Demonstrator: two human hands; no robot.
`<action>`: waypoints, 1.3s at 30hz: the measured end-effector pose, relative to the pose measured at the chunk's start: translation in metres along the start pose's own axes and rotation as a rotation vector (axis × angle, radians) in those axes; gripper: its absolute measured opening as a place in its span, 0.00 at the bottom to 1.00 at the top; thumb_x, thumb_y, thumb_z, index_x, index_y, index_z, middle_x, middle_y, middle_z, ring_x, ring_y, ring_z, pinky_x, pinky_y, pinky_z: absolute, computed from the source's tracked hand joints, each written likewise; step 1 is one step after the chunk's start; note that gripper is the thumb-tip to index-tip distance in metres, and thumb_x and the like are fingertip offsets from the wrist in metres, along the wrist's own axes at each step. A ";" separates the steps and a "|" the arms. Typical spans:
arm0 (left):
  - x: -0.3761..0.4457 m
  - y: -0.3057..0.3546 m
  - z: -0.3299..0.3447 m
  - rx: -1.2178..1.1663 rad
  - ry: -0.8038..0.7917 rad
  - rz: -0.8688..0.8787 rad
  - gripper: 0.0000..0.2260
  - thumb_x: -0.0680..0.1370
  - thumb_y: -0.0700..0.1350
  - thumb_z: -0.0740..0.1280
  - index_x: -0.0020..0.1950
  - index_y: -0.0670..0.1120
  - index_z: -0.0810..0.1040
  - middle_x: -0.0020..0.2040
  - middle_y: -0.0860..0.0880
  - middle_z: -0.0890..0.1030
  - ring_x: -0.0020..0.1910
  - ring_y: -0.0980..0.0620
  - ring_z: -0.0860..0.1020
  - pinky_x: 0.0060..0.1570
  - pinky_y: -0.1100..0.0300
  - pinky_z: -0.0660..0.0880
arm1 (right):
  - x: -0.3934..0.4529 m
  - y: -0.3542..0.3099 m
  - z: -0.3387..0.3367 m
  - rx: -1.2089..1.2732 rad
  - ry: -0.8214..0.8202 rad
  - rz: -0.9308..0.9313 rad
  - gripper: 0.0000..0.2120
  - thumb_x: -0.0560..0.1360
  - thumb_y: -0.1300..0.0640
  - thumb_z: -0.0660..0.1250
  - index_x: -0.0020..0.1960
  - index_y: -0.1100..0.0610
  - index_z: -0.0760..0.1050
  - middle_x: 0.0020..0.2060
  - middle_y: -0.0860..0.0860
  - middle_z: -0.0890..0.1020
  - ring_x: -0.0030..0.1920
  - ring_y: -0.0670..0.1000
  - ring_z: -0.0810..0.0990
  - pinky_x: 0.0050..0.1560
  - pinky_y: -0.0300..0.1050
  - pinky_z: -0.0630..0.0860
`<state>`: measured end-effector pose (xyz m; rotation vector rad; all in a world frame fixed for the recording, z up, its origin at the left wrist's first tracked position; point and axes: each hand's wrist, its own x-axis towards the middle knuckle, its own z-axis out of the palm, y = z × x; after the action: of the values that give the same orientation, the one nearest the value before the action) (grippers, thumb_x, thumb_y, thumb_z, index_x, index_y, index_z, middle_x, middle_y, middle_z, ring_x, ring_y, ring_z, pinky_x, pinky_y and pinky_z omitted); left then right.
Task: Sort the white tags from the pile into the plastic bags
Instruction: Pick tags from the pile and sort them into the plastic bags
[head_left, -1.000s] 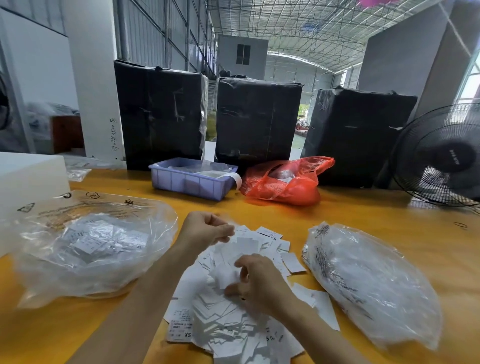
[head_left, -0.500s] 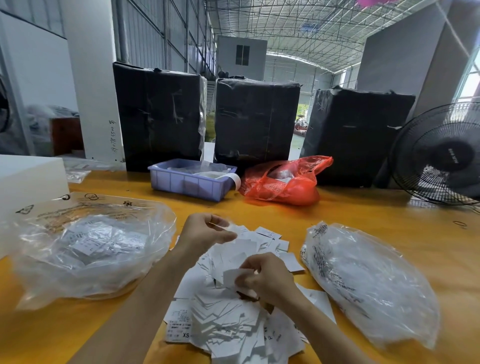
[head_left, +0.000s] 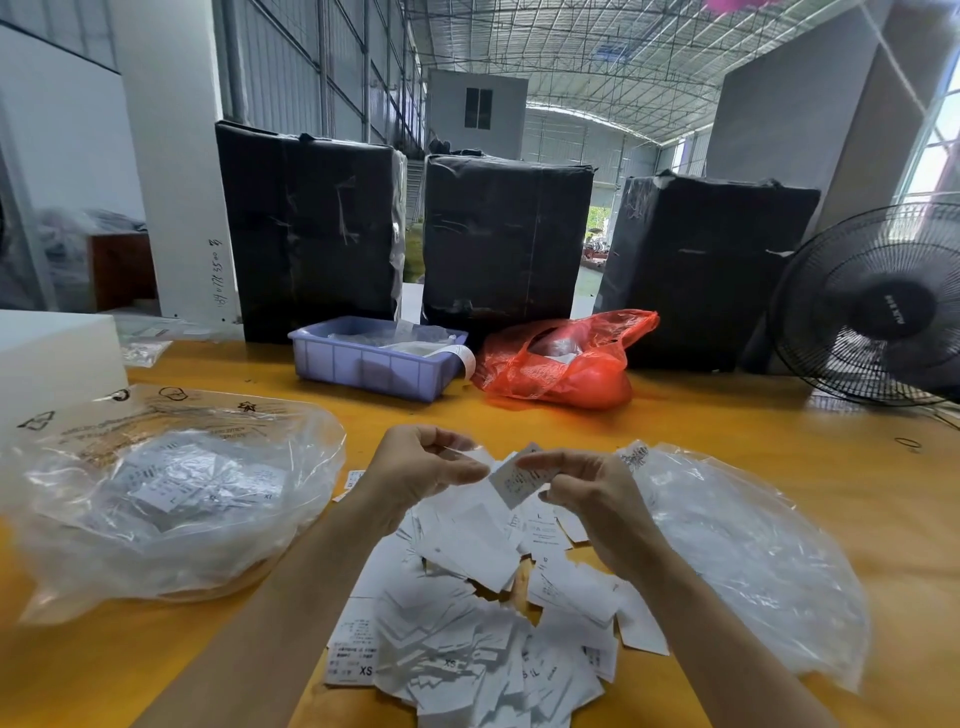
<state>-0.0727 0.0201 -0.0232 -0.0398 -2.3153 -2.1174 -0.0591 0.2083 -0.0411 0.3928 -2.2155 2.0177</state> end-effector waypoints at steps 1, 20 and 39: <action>0.000 0.000 0.001 0.002 -0.009 0.002 0.12 0.65 0.34 0.77 0.43 0.46 0.80 0.33 0.52 0.83 0.33 0.59 0.80 0.29 0.69 0.74 | 0.000 -0.002 -0.002 0.026 -0.012 0.013 0.15 0.66 0.68 0.64 0.38 0.52 0.85 0.39 0.51 0.85 0.44 0.53 0.77 0.45 0.46 0.76; -0.009 0.006 0.016 -0.024 -0.099 -0.006 0.12 0.65 0.35 0.77 0.43 0.47 0.81 0.37 0.53 0.85 0.36 0.61 0.82 0.34 0.66 0.72 | 0.000 -0.031 -0.013 0.035 -0.009 0.008 0.04 0.76 0.61 0.66 0.44 0.57 0.80 0.38 0.50 0.83 0.37 0.46 0.82 0.41 0.41 0.80; -0.018 0.012 0.021 0.011 -0.123 -0.015 0.11 0.66 0.35 0.76 0.44 0.46 0.80 0.39 0.52 0.85 0.38 0.59 0.82 0.35 0.65 0.71 | -0.001 -0.030 -0.008 -0.219 0.038 -0.120 0.06 0.70 0.64 0.73 0.42 0.56 0.77 0.37 0.56 0.82 0.30 0.47 0.81 0.35 0.39 0.79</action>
<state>-0.0546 0.0416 -0.0131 -0.1575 -2.4010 -2.1684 -0.0508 0.2139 -0.0120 0.4467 -2.2987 1.6889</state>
